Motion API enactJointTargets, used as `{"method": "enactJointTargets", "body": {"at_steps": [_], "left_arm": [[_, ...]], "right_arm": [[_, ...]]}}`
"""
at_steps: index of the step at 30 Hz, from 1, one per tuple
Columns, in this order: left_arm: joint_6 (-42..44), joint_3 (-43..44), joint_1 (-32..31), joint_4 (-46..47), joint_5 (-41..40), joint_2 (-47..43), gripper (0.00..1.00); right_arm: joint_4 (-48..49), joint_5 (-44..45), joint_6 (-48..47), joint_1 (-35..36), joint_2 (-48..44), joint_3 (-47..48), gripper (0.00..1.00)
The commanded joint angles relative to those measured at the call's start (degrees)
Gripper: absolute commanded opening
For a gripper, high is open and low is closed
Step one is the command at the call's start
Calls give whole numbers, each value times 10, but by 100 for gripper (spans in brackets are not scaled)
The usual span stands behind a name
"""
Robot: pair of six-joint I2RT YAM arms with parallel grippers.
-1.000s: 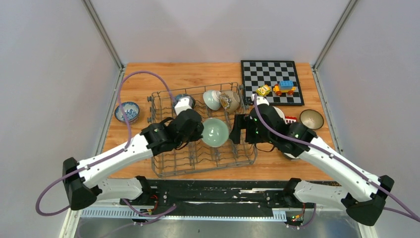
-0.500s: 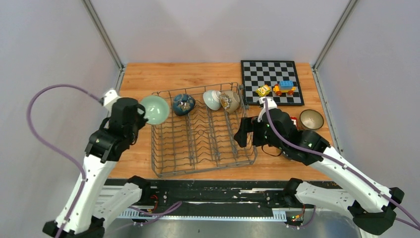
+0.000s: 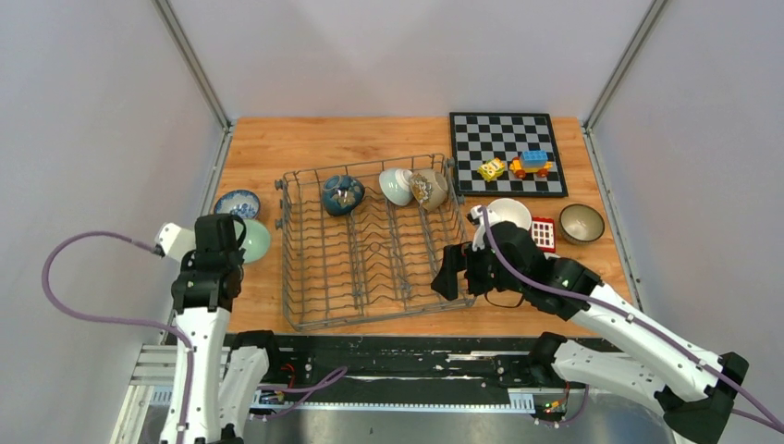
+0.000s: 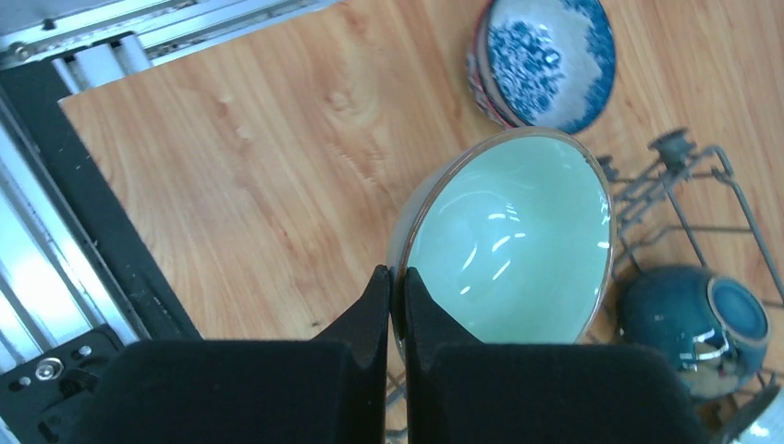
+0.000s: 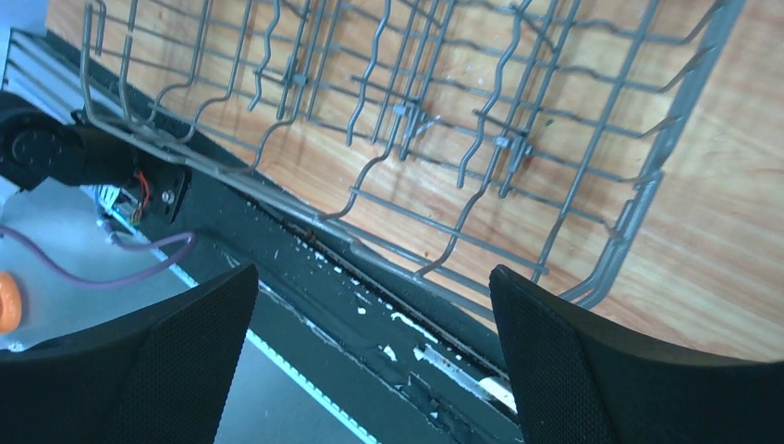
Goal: Unload the bowls from the dish rack
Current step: Place the bowl at the center of the board.
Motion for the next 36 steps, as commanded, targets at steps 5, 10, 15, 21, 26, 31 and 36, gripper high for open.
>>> {"method": "enactJointTargets", "body": {"at_steps": [5, 10, 15, 21, 26, 31, 36], "left_arm": [[-104, -52, 51, 64, -90, -43, 0], [-138, -104, 90, 106, -48, -15, 0], [-163, -153, 111, 146, -34, -2, 0], [-192, -210, 122, 201, -21, -12, 0], [-207, -250, 123, 240, -11, -12, 0], [-203, -259, 125, 242, -15, -3, 0], [-195, -258, 126, 233, -13, 4, 34]], "right_arm": [[32, -63, 26, 2, -32, -40, 98], [21, -44, 18, 2, -60, -47, 98], [-6, -22, 2, 1, -71, -30, 98], [-15, -6, -7, 2, -69, -19, 98], [-20, -1, -12, 2, -61, -15, 98], [-21, 12, -14, 2, -60, -15, 98], [-21, 16, -18, 2, -54, -9, 98]]}}
